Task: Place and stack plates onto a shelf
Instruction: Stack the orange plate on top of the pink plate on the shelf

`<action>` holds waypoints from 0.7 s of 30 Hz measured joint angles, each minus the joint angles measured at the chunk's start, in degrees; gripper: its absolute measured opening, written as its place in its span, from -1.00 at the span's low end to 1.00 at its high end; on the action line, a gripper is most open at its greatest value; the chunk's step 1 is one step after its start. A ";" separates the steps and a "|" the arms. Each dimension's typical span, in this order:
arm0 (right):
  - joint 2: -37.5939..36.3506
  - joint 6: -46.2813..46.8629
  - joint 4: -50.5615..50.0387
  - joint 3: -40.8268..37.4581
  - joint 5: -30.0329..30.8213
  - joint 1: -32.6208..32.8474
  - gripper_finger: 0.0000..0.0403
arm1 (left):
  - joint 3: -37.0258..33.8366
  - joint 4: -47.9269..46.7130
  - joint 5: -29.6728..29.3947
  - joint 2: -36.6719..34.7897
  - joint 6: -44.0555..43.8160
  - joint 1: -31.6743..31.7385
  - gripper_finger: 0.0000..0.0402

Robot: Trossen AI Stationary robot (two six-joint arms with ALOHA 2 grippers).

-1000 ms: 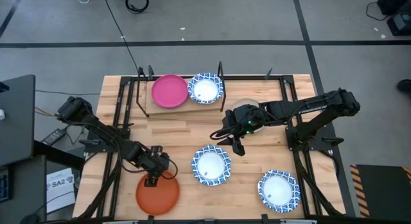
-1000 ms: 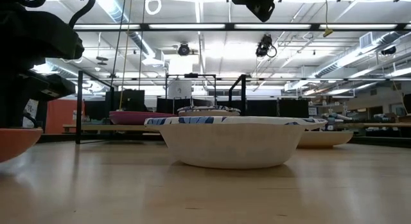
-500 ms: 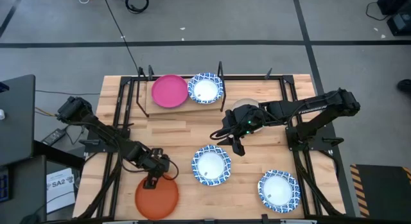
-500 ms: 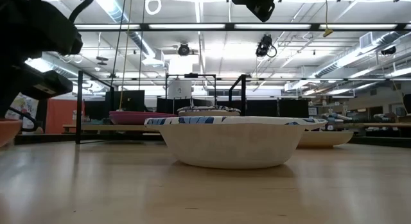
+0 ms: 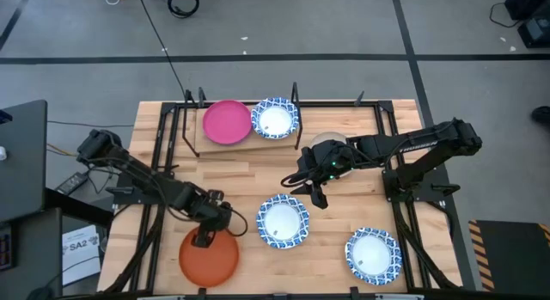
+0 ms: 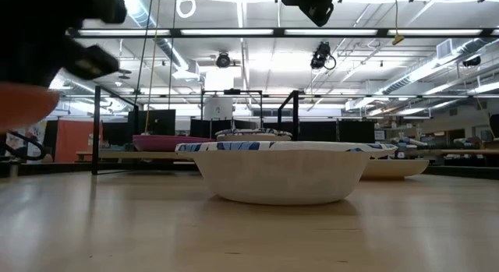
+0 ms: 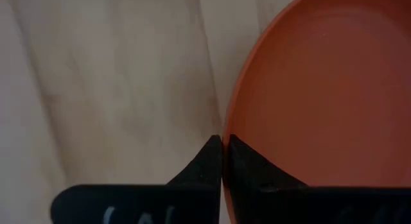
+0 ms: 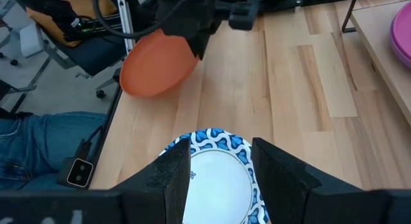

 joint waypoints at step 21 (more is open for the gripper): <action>0.01 0.00 -0.01 0.00 0.00 0.00 -0.15 | 23.09 -19.87 0.00 -0.07 39.29 34.53 -0.92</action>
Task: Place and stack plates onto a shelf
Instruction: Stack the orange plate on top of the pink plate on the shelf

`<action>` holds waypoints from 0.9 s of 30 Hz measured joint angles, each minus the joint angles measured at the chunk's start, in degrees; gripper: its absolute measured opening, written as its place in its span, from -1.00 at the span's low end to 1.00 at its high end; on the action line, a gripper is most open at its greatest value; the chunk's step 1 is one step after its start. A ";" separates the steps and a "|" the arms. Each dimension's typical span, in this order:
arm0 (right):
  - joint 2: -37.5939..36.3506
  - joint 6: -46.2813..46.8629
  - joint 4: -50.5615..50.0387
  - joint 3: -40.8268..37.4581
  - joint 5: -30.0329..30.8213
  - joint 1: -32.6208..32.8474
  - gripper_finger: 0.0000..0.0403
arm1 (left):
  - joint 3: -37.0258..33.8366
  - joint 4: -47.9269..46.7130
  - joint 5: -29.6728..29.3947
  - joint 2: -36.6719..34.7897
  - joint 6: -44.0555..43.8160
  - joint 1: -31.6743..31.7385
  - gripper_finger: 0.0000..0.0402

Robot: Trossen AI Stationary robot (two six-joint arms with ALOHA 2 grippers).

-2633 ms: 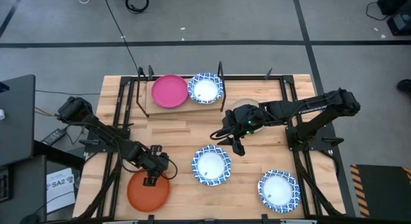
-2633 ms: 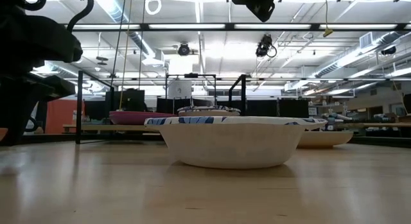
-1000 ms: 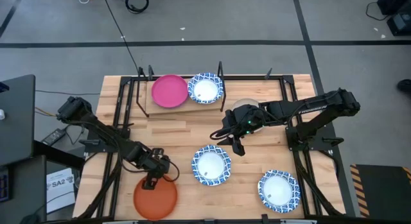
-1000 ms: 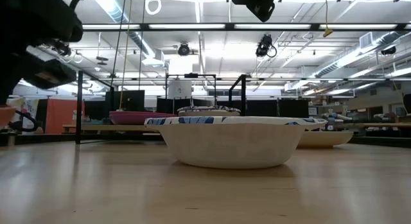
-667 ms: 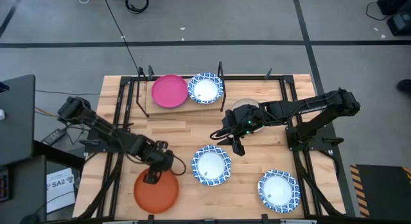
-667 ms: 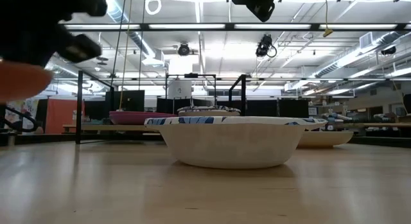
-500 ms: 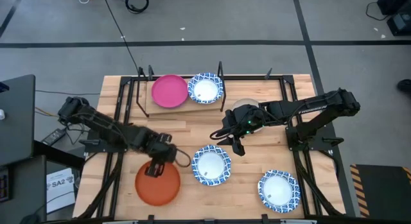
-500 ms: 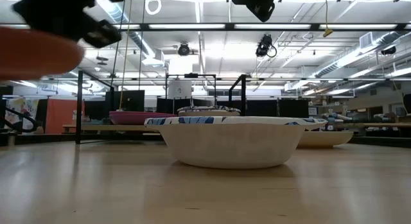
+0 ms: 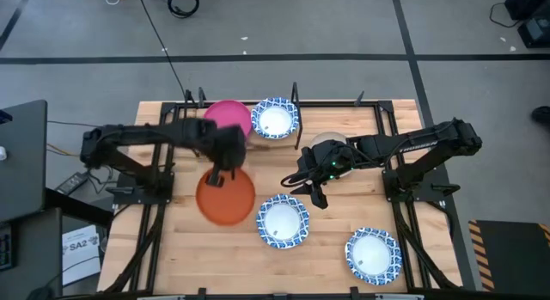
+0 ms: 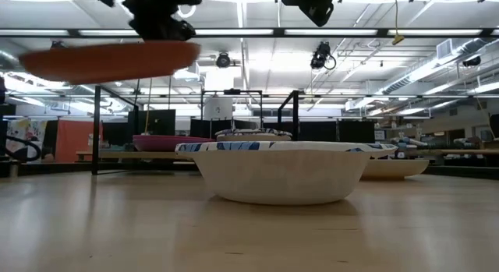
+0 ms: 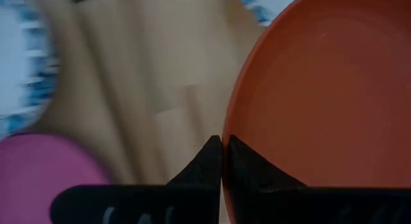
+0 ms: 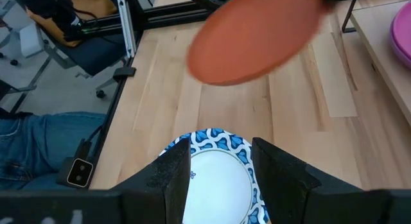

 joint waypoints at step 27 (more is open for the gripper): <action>0.00 -0.01 -0.04 0.00 0.00 0.00 -0.15 | 0.73 12.13 0.05 0.08 5.92 45.66 -0.91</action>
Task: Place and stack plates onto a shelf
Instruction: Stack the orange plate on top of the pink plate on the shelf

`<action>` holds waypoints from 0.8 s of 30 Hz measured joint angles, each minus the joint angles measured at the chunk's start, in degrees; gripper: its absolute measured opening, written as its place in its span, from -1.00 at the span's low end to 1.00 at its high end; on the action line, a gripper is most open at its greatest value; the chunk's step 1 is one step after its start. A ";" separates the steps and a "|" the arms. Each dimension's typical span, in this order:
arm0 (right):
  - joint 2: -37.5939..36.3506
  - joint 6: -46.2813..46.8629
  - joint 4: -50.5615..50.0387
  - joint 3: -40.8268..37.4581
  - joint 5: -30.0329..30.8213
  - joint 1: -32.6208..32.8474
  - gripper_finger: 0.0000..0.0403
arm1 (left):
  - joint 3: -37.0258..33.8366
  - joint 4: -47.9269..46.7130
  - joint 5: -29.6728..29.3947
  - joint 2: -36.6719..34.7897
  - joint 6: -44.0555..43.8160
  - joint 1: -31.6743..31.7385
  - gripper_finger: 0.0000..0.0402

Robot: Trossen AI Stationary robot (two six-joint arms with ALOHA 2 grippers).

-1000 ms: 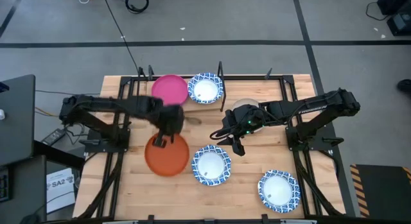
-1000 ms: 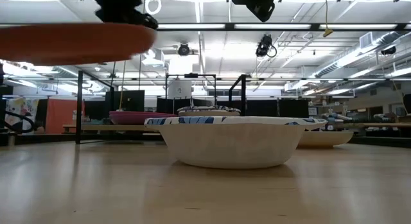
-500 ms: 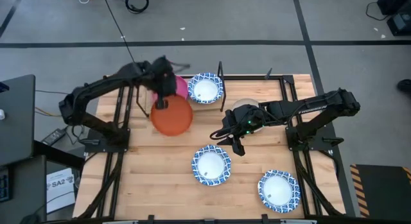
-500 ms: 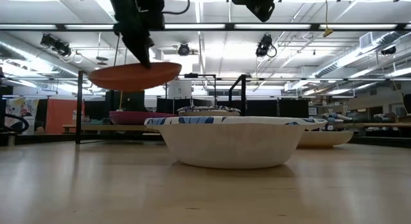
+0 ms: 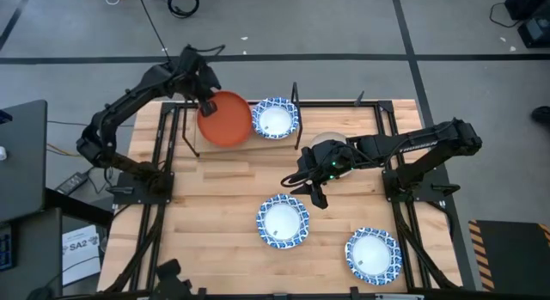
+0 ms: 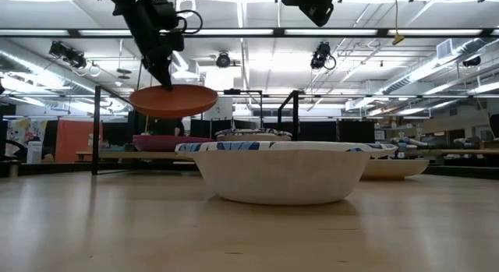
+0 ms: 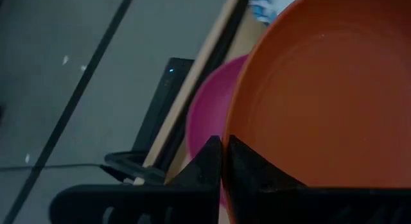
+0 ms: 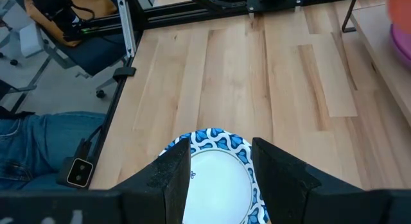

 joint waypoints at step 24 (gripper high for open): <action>0.00 0.00 0.02 0.00 0.00 -0.02 -0.15 | 0.00 1.01 -0.15 9.03 -2.96 3.81 -0.91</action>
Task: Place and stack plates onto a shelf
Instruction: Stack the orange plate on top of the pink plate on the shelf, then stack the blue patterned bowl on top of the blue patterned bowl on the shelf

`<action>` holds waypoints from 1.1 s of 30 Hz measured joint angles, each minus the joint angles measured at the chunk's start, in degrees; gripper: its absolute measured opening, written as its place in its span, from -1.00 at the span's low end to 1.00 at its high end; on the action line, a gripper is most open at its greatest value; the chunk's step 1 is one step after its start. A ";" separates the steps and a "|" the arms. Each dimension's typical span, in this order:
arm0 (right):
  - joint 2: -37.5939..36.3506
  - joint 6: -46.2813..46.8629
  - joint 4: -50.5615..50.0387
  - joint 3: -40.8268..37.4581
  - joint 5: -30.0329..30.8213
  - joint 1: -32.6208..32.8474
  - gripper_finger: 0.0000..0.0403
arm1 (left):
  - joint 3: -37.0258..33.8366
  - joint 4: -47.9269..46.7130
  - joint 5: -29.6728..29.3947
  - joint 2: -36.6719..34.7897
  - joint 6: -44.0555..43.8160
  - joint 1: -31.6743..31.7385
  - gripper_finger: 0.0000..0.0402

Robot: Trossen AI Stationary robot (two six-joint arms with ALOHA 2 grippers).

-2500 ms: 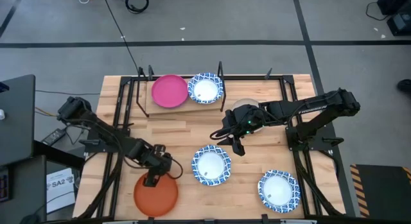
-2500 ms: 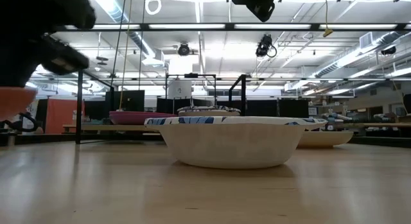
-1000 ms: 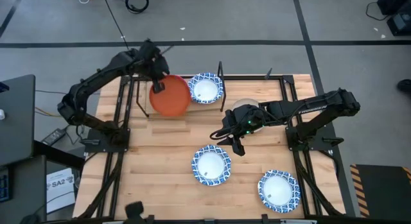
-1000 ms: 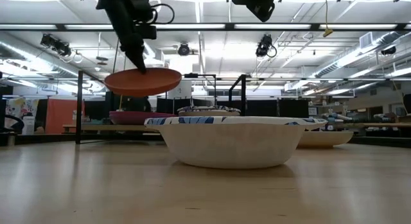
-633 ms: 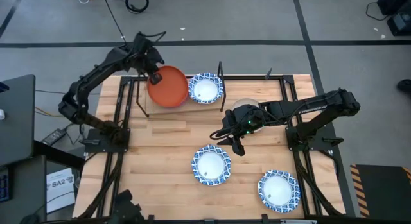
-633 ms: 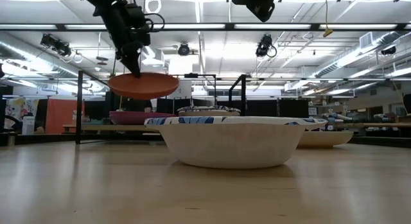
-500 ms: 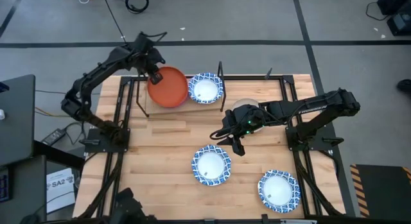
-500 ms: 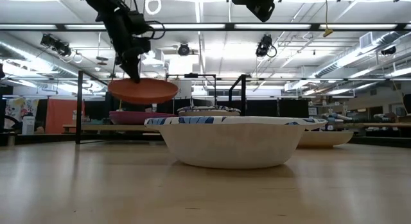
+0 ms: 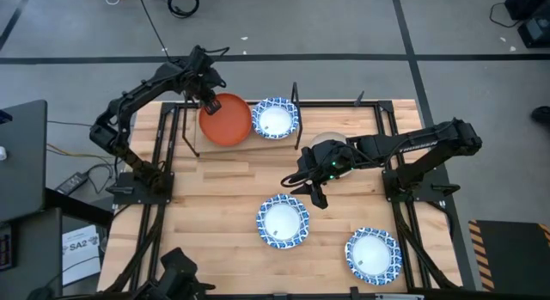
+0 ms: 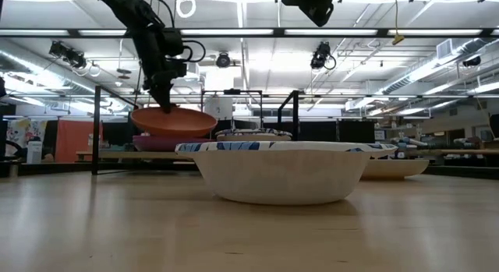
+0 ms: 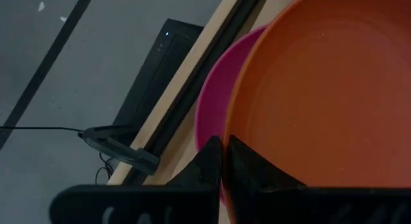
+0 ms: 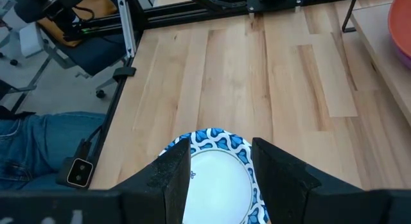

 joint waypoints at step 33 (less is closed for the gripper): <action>0.00 0.00 0.00 0.00 0.00 0.00 -0.15 | -0.02 0.08 -4.11 0.00 -1.51 -0.09 -0.50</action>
